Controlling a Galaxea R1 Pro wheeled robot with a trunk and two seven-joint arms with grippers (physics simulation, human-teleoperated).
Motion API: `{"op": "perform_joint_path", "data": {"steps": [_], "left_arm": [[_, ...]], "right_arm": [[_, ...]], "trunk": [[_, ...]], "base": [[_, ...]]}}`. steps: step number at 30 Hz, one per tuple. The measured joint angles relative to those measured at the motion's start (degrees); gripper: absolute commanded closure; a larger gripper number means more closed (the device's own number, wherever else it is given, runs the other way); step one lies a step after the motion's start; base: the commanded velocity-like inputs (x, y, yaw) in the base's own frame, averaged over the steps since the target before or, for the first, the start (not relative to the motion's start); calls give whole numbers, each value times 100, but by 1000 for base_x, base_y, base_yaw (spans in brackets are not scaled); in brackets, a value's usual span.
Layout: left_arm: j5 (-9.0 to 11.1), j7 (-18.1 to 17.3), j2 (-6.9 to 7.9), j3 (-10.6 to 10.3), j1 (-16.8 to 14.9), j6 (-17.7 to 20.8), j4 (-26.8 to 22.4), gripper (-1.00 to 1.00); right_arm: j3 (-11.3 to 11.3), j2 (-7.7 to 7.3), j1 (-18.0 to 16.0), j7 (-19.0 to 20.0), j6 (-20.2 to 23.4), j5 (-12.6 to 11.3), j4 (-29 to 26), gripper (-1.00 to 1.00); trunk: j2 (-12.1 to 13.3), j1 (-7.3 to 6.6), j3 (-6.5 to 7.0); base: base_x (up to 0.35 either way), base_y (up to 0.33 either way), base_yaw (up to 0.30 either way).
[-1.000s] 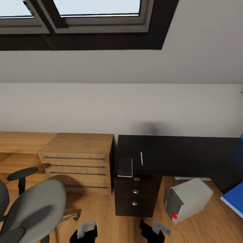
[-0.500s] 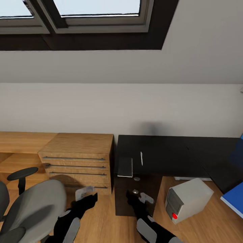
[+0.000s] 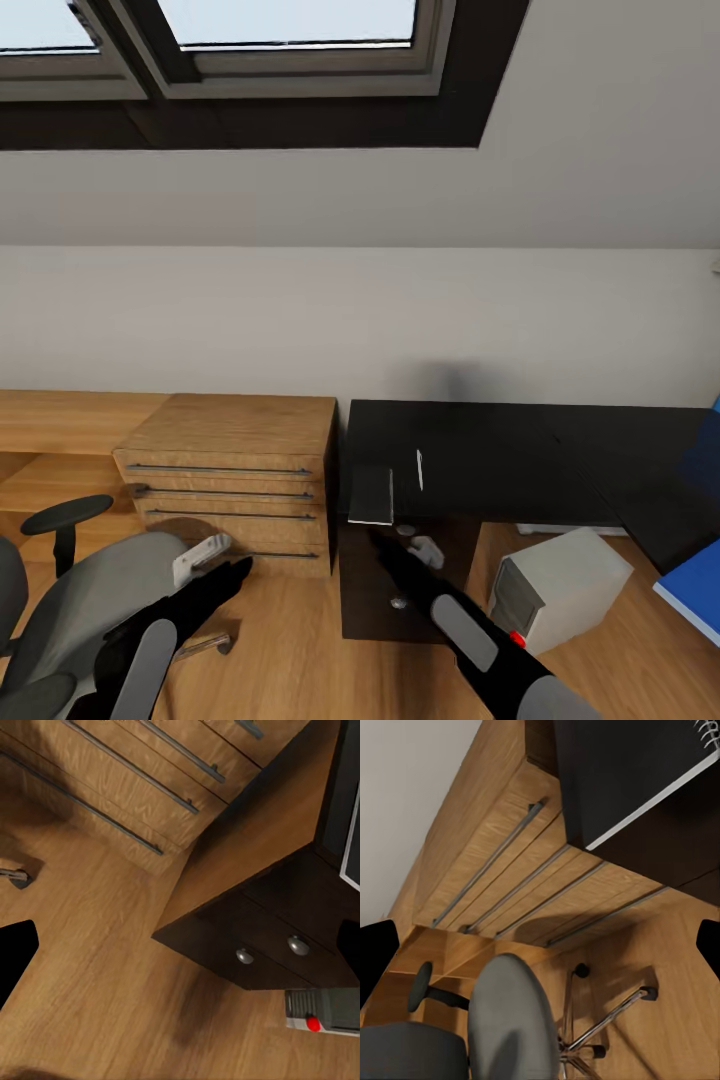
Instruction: In the bedroom, organize the workspace by keeping the computer under the desk, ensuring the monitor is on the desk, placing the keyboard on the desk next to the monitor, placing the mouse on the desk next to the keyboard, moving the folder from the swivel chair onto the desk next to the mouse, stacking the notebook on top of the folder with the pen on top of the notebook, and positioning the swivel chair next to the desk.
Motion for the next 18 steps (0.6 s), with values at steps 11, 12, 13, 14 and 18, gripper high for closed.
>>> {"op": "perform_joint_path", "data": {"steps": [11, 12, 13, 14, 18], "left_arm": [[6, 37, -10, 9, 0, -12, 150, -100], [8, 37, -13, 9, 0, -12, 161, -100], [11, 37, -19, 5, 0, -12, 204, -100], [11, 37, -21, 4, 0, -12, 219, -100], [1, 38, -31, -27, 0, -16, 324, -100]], "right_arm": [[-54, -287, 4, 313, 213, -255, -3, -100], [-54, -297, 5, 316, 210, -255, -3, -100], [-55, -322, 8, 318, 204, -255, -3, -100], [-55, -335, 8, 318, 203, -256, -3, -100], [-55, -439, 10, 325, 199, -256, -5, -100]], "trunk": [[-400, 219, -179], [-440, 241, -197], [-480, 263, -215], [-520, 285, -233], [-681, 373, -305]], "base": [[0, 0, 0], [0, 0, 0], [0, 0, 0], [0, 0, 0], [0, 0, 0]]}}
